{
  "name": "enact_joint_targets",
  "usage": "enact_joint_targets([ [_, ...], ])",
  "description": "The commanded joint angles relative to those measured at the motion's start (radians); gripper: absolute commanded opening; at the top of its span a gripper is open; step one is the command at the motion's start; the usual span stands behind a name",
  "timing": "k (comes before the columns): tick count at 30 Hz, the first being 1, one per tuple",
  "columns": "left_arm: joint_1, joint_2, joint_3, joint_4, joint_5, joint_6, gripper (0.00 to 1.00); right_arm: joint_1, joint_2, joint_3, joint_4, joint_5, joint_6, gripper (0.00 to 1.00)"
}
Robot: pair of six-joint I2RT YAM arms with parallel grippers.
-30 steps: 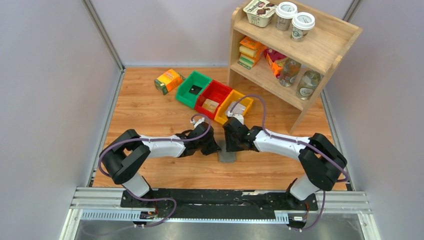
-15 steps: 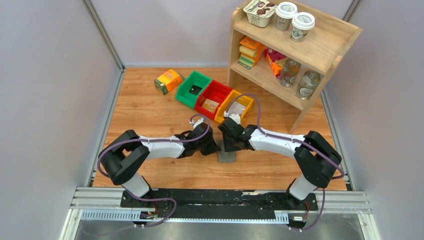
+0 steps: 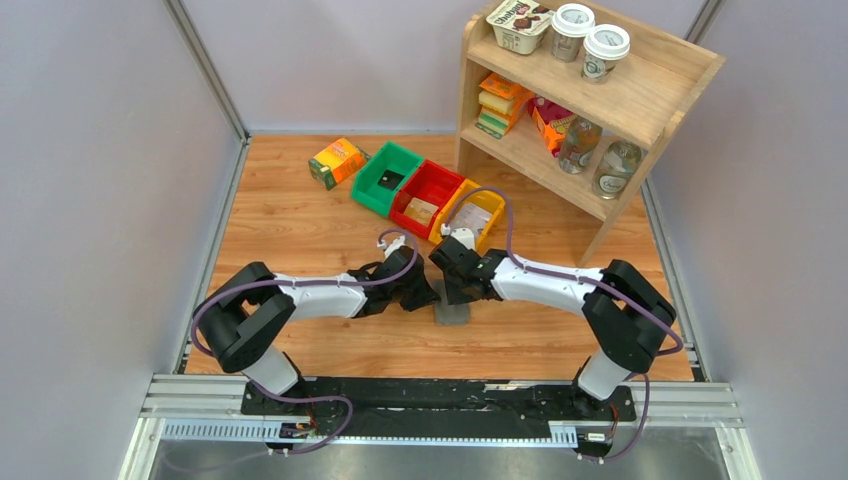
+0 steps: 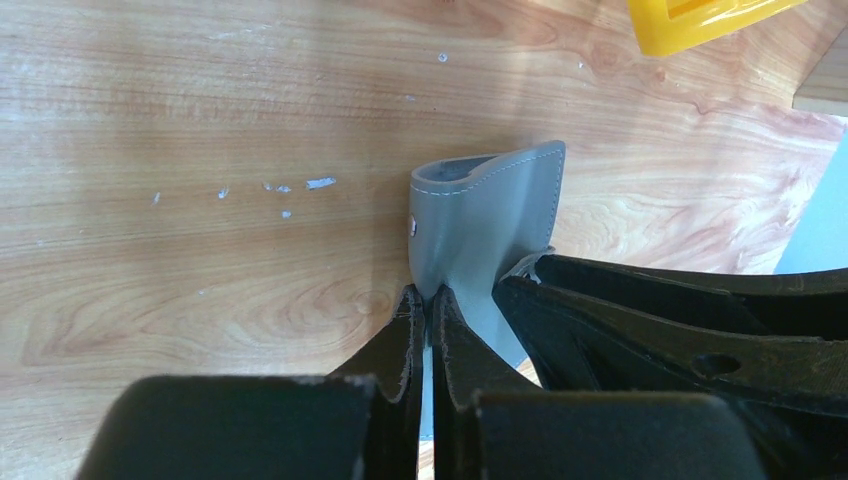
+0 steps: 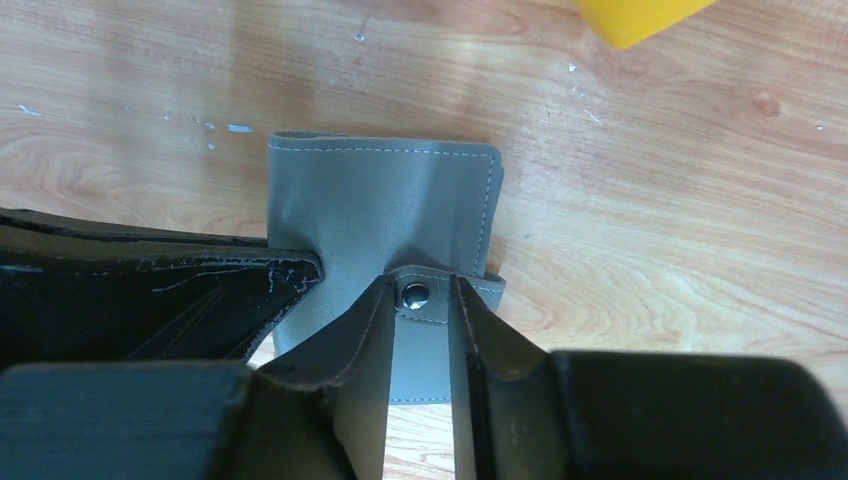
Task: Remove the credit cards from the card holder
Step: Open the card holder at the center of the board.
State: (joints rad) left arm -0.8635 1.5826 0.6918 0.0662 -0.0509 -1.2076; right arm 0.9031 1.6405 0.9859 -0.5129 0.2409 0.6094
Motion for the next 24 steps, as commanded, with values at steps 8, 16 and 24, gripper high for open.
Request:
enact_joint_targets([
  [8, 0.006, -0.087, -0.057, -0.111, -0.141, -0.003, 0.00, -0.015, -0.008, 0.000, -0.104, 0.141, 0.026, 0.18],
  [16, 0.007, -0.098, -0.058, -0.121, -0.152, 0.000, 0.00, -0.038, -0.036, -0.027, -0.107, 0.156, 0.030, 0.17],
  [24, 0.009, -0.121, -0.060, -0.135, -0.167, 0.009, 0.00, -0.050, -0.083, -0.059, -0.064, 0.137, 0.013, 0.15],
])
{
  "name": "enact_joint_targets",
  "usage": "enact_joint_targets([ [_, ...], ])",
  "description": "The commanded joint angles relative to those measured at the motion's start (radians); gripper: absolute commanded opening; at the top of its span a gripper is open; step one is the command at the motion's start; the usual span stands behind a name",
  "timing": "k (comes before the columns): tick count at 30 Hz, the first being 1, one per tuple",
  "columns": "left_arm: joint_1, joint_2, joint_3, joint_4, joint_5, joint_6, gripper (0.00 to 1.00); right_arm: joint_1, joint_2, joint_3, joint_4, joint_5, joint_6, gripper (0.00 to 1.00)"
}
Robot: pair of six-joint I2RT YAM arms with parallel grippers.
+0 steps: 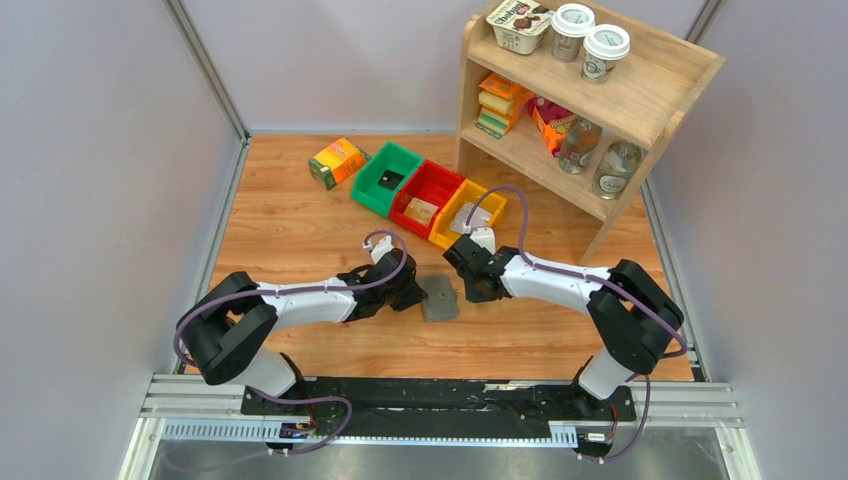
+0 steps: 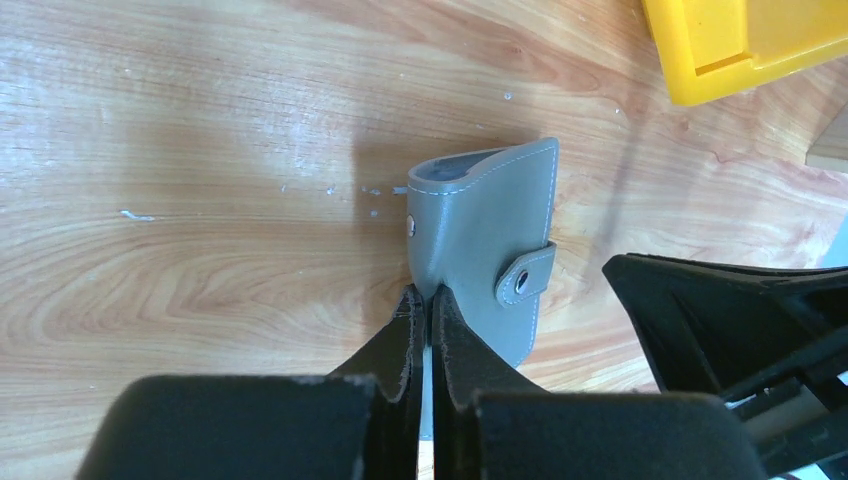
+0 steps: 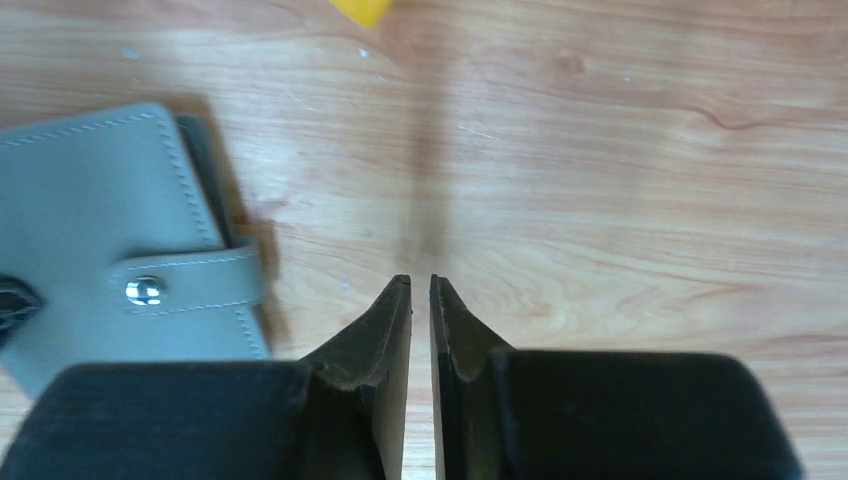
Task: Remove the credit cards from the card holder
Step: Open the card holder at the center of the board.
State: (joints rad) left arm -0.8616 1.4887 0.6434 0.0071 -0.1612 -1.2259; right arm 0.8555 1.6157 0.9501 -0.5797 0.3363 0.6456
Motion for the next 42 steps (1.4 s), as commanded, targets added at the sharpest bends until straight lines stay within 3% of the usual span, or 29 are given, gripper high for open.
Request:
enact_joint_targets([
  [1, 0.006, -0.025, -0.008, -0.075, -0.057, 0.031, 0.00, -0.003, -0.085, -0.037, 0.035, 0.021, -0.033, 0.17],
  [6, 0.004, -0.016, -0.002, -0.065, -0.043, 0.032, 0.00, 0.014, -0.212, -0.102, 0.226, -0.123, -0.087, 0.36],
  [11, 0.004, -0.013, -0.004, -0.052, -0.028, 0.019, 0.00, 0.030, -0.168, -0.074, 0.285, -0.186, -0.106, 0.39],
  [22, 0.004, -0.007, -0.019, -0.022, -0.011, 0.002, 0.00, 0.088, 0.006, 0.041, 0.270, -0.192, -0.144, 0.36],
  [29, 0.004, -0.021, -0.030, -0.021, -0.021, -0.004, 0.00, 0.099, 0.081, 0.081, 0.153, -0.083, -0.112, 0.34],
  [38, 0.006, -0.033, -0.030, -0.033, -0.029, 0.006, 0.00, 0.102, 0.144, 0.128, 0.034, 0.024, -0.070, 0.26],
  [42, 0.004, -0.038, -0.030, -0.038, -0.029, 0.011, 0.00, 0.102, 0.159, 0.136, 0.021, 0.047, -0.061, 0.14],
])
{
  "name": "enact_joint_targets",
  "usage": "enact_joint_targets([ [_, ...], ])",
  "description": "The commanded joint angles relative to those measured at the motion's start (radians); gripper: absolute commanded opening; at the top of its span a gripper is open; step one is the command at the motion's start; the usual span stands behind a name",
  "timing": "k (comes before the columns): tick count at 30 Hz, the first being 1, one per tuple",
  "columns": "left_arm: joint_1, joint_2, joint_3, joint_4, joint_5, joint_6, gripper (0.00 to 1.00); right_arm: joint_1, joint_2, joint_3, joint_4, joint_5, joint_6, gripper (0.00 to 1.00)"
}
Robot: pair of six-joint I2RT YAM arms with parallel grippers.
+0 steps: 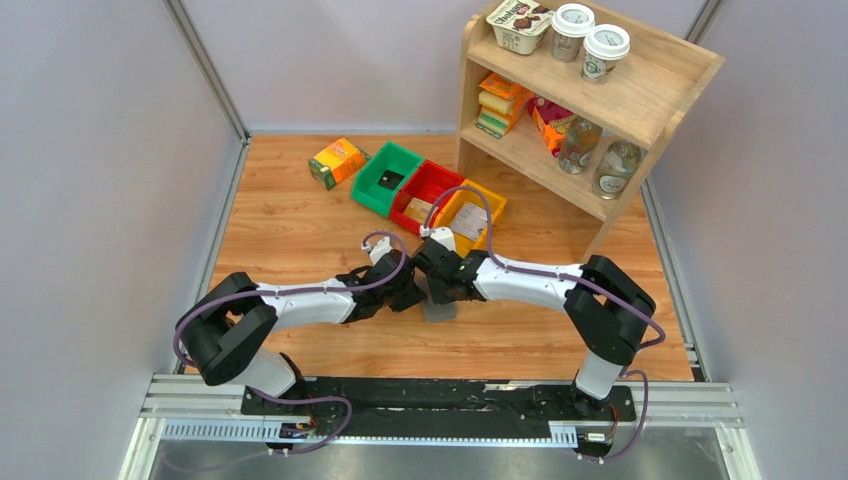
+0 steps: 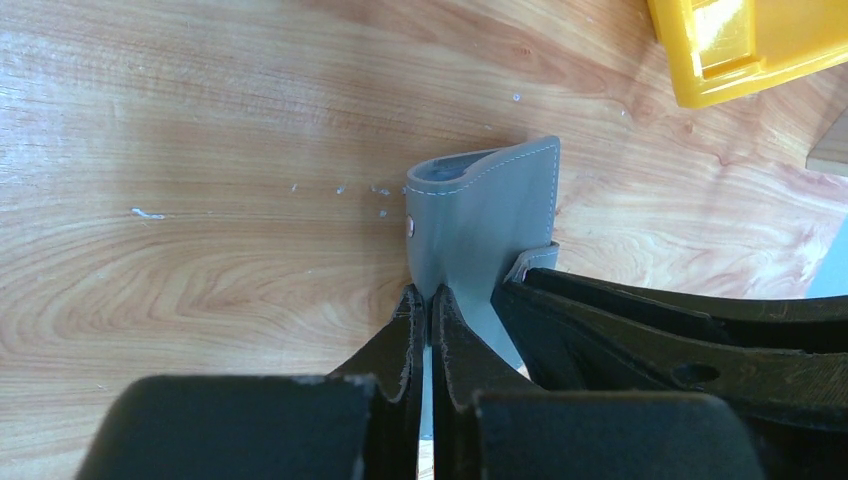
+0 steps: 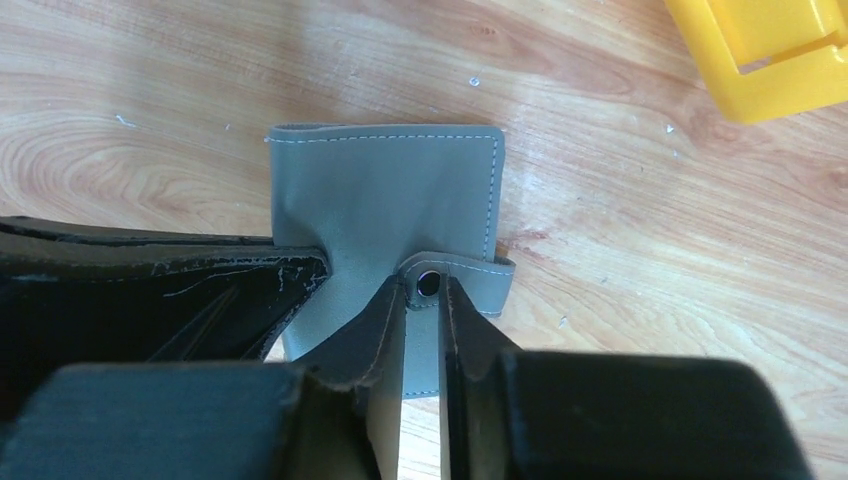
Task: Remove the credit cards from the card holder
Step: Open the card holder at the center of the board.
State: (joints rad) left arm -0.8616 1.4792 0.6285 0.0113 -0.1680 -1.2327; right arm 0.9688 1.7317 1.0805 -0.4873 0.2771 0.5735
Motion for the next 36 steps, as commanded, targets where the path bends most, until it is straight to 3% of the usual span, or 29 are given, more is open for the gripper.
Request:
enact_joint_targets([
  [1, 0.006, -0.030, -0.018, -0.042, -0.022, 0.016, 0.00, -0.012, 0.045, 0.006, -0.070, 0.108, 0.011, 0.11],
  [2, 0.006, -0.030, -0.019, -0.043, -0.024, 0.016, 0.00, -0.012, 0.042, 0.006, -0.071, 0.108, 0.012, 0.02],
  [3, 0.004, -0.030, -0.018, -0.039, -0.021, 0.018, 0.00, -0.015, 0.037, 0.002, -0.071, 0.109, 0.015, 0.00],
  [20, 0.009, -0.003, -0.010, -0.045, -0.033, 0.045, 0.00, -0.061, -0.129, -0.113, -0.014, 0.117, 0.058, 0.02],
  [25, 0.036, -0.003, 0.005, -0.043, -0.030, 0.102, 0.04, -0.062, -0.219, -0.155, 0.016, 0.135, 0.060, 0.19],
  [26, 0.047, -0.010, 0.004, -0.043, -0.027, 0.110, 0.06, -0.061, -0.237, -0.171, 0.021, 0.146, 0.060, 0.29],
  [31, 0.053, -0.068, -0.009, -0.045, -0.065, 0.166, 0.19, -0.062, -0.337, -0.223, 0.041, 0.203, 0.052, 0.62],
  [34, 0.053, -0.117, -0.019, -0.051, -0.088, 0.194, 0.34, -0.061, -0.403, -0.264, 0.078, 0.194, 0.042, 0.78],
  [36, 0.053, -0.146, -0.020, -0.063, -0.099, 0.249, 0.45, -0.061, -0.452, -0.306, 0.105, 0.185, 0.043, 1.00],
])
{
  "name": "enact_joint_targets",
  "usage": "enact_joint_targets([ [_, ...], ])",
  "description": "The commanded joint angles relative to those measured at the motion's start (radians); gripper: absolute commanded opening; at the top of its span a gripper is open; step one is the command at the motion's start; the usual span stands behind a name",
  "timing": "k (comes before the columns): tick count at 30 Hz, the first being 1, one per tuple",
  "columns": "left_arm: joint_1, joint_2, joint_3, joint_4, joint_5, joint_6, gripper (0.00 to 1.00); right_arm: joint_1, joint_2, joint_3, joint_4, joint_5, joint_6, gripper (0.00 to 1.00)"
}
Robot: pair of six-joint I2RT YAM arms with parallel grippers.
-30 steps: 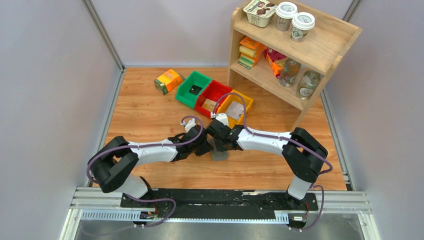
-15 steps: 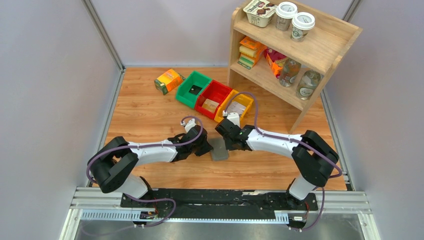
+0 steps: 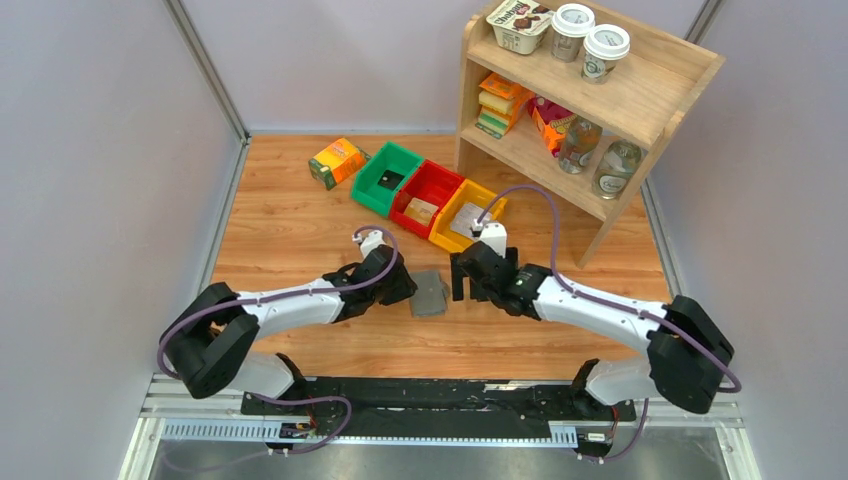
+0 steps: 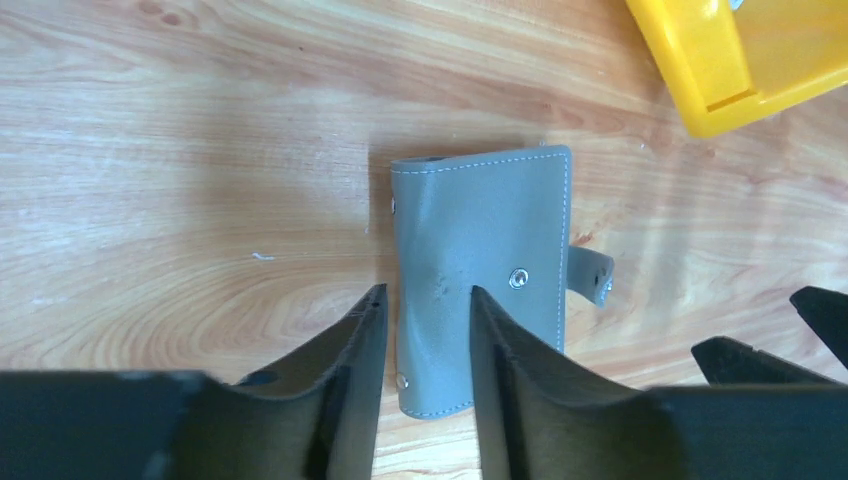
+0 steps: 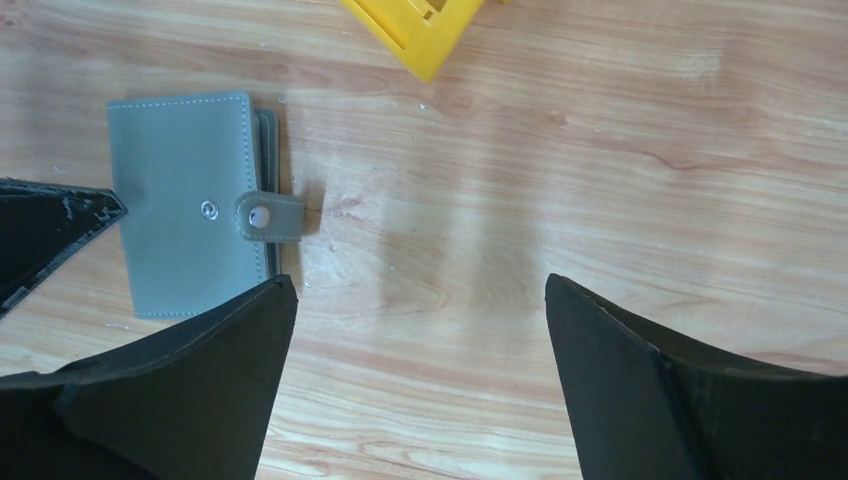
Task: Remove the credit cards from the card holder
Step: Open the card holder at the center of the board.
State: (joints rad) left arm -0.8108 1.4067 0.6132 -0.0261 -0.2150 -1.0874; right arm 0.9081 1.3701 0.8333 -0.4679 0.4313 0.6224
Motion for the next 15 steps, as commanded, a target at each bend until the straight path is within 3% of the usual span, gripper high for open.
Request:
enact_joint_targets([
  [1, 0.002, -0.083, -0.003, -0.041, -0.057, 0.121, 0.48, 0.000, -0.121, -0.078, 0.094, 0.030, 0.013, 1.00],
  [5, 0.002, -0.149, -0.012, -0.078, -0.095, 0.236, 0.73, 0.012, -0.287, -0.225, 0.188, 0.047, 0.030, 1.00],
  [7, 0.002, -0.193, -0.032, -0.089, -0.125, 0.293, 0.78, 0.021, -0.392, -0.316, 0.244, 0.049, 0.031, 1.00],
  [15, -0.048, -0.428, -0.151, -0.120, -0.307, 0.425, 0.84, 0.051, -0.692, -0.497, 0.342, -0.017, 0.016, 1.00],
])
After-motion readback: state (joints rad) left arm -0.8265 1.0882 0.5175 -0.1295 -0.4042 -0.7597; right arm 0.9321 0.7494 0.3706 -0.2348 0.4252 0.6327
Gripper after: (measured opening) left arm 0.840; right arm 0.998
